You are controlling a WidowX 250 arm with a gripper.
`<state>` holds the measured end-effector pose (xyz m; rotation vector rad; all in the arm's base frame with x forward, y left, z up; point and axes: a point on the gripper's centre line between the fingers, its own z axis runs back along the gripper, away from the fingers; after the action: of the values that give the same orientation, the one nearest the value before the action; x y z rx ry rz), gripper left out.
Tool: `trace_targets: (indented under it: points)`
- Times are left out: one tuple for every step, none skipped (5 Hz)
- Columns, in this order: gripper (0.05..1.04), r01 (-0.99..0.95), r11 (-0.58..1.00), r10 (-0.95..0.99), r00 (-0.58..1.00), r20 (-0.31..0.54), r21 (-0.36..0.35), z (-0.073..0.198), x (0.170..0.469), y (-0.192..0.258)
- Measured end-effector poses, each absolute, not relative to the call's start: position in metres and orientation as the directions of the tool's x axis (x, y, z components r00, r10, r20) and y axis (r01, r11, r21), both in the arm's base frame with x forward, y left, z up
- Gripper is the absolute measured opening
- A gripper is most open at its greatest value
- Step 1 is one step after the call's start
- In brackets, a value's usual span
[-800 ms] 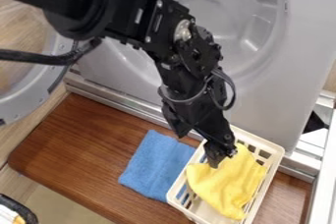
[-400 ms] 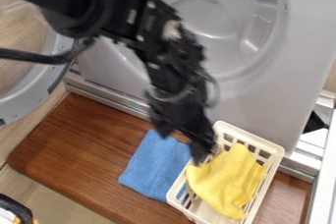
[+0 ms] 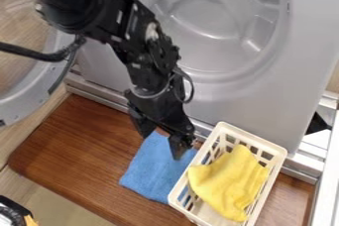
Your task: Move the blue cloth on the upper left side
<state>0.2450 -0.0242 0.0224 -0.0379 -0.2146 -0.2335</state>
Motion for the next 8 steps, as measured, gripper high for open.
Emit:
trace_targets:
  points:
    - [1.001,0.214,0.977,-0.211,0.961,0.178,0.001,-0.002,0.248,-0.019]
    - [1.001,0.189,0.982,-0.190,0.971,0.144,0.022,-0.020,0.249,-0.008]
    - [1.001,0.176,0.984,-0.177,0.977,0.115,0.018,-0.039,0.248,-0.004]
    - [1.001,0.181,0.983,-0.180,0.978,0.102,-0.001,-0.057,0.252,-0.006]
    - [1.001,0.184,0.982,-0.177,0.977,0.121,-0.046,-0.071,0.254,-0.014]
    - [1.001,0.191,0.980,-0.185,0.976,0.113,-0.050,-0.077,0.257,-0.017]
    - [1.001,0.186,0.982,-0.180,0.977,0.111,-0.045,-0.078,0.257,-0.016]
    - [1.000,0.180,0.984,-0.177,0.979,0.097,-0.020,-0.078,0.255,-0.008]
